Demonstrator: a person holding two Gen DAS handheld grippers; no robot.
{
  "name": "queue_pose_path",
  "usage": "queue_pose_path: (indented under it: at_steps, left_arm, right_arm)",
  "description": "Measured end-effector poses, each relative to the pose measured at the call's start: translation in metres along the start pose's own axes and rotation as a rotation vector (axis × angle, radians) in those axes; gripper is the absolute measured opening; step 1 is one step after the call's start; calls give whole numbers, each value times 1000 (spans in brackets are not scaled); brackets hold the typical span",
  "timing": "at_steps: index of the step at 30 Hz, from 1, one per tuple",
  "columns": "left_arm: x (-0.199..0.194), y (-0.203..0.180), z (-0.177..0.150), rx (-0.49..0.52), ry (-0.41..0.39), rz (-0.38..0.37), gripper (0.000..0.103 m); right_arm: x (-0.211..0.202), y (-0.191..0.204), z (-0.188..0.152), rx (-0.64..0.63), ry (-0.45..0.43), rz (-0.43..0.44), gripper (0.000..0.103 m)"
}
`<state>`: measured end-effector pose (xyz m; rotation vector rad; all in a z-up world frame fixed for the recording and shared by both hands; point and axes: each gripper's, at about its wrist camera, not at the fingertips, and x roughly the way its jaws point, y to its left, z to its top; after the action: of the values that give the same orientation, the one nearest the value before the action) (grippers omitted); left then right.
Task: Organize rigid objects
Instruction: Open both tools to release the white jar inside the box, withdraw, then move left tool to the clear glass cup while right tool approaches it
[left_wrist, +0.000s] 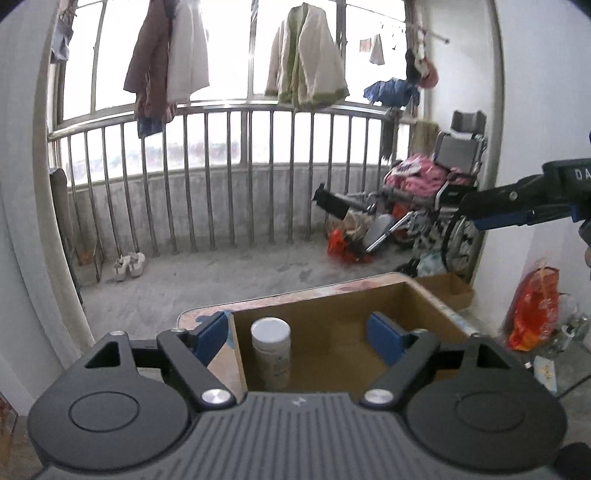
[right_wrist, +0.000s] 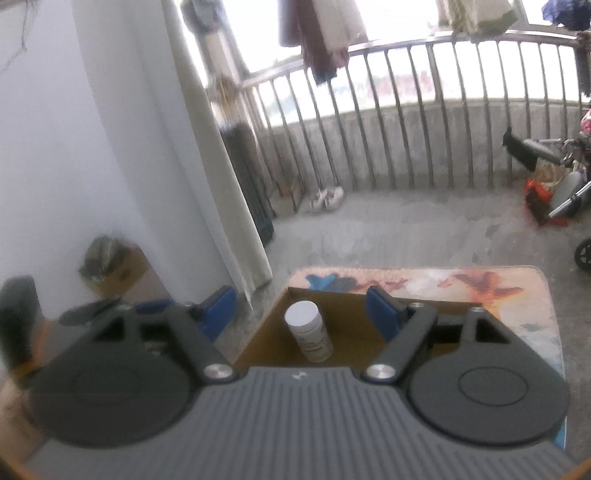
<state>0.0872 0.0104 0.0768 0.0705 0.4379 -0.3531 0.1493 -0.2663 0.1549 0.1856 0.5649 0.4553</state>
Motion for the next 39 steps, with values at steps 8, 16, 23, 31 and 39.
queue_pose_path:
  at_steps: [8,16,23,31,39]
  left_arm:
    - [-48,-33,-67,5,3,-20,88]
    - [-41,-70,-147,65,103,-59,88]
    - [-19,-92,-181,142,116,-18,88]
    - [-2,-93,-194,157,133,-30,82]
    - [10,-92,-196,134,152,-69,73]
  right_arm:
    - [-107,0,-84,86,-113,-22,80]
    - [-95,-1,-201,244,-24,-45,80]
    - [-31,32,-237,166,90,-62,61]
    - [19,48,-245,132,167,-80,43]
    - [40,45,-245,119,208,-106,23]
